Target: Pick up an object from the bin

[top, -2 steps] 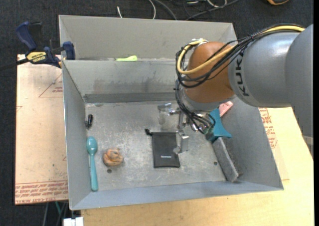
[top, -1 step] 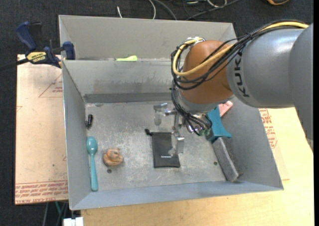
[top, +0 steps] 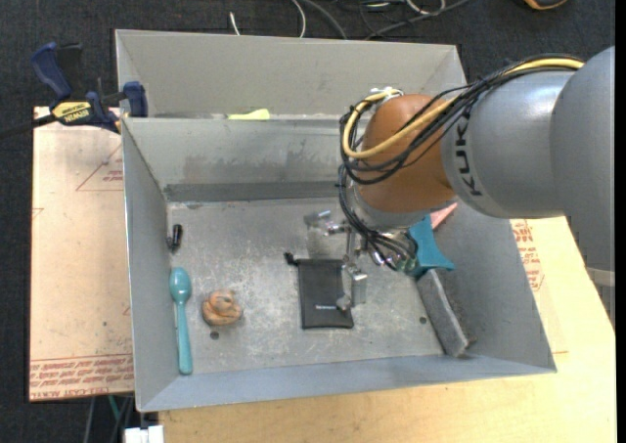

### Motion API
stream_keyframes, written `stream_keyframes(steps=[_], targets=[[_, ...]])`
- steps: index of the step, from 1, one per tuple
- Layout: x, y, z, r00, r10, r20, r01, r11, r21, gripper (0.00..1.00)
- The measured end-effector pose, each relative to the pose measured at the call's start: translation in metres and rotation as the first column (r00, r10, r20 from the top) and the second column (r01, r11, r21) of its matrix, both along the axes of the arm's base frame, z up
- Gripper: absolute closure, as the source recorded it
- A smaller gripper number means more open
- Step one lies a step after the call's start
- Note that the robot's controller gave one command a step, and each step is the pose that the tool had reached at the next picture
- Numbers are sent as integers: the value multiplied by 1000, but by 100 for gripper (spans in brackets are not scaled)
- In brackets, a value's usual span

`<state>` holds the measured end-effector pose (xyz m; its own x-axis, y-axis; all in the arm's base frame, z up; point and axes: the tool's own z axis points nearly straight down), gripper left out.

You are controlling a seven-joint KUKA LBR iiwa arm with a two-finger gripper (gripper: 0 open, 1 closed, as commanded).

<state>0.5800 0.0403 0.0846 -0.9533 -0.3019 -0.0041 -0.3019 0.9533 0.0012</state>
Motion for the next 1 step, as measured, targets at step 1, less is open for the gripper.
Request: stream_keyframes(steps=[1], targets=[[0, -7, -13, 996, 86, 6, -86, 996, 3, 100]])
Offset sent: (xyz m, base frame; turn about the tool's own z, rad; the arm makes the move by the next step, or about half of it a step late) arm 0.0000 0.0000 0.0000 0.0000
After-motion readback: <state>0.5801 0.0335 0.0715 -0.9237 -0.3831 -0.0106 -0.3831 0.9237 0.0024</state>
